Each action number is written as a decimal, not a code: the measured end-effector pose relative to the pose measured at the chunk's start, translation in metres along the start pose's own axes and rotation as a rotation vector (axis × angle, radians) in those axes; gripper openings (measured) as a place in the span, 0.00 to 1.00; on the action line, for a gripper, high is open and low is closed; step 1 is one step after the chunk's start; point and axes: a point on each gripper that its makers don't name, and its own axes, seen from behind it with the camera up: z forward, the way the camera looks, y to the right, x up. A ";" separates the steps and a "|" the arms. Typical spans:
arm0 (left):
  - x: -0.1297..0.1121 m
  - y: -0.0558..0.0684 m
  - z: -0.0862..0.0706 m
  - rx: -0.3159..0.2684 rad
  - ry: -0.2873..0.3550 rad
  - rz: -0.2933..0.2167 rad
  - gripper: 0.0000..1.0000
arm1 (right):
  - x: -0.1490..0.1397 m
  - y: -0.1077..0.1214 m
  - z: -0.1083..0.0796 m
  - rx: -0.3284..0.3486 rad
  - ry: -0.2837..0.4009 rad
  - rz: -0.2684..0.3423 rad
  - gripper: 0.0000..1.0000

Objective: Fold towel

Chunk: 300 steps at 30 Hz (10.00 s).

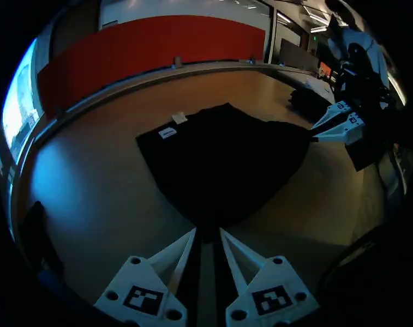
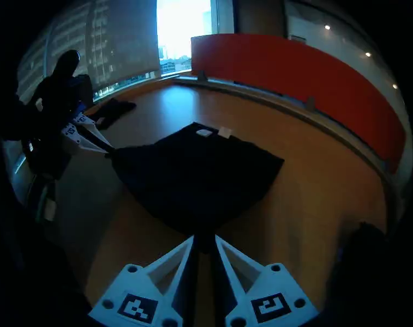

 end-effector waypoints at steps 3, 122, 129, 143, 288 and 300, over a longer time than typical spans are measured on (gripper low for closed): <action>0.006 0.001 -0.009 0.000 0.008 -0.013 0.14 | 0.006 -0.002 -0.009 0.002 0.004 -0.004 0.12; 0.056 -0.045 0.046 0.051 -0.018 -0.128 0.14 | 0.039 0.053 0.039 -0.027 -0.085 0.129 0.12; 0.052 -0.050 0.056 0.064 -0.033 -0.131 0.14 | 0.038 0.056 0.049 -0.042 -0.087 0.148 0.13; 0.049 -0.072 0.070 0.155 -0.048 -0.115 0.61 | 0.032 0.073 0.064 -0.142 -0.089 0.191 0.69; -0.070 -0.087 -0.090 0.379 0.000 -0.340 0.79 | -0.032 0.034 0.028 0.023 -0.204 -0.032 0.05; -0.070 -0.089 -0.091 0.380 0.001 -0.342 0.79 | -0.016 0.036 0.020 0.009 -0.177 -0.047 0.05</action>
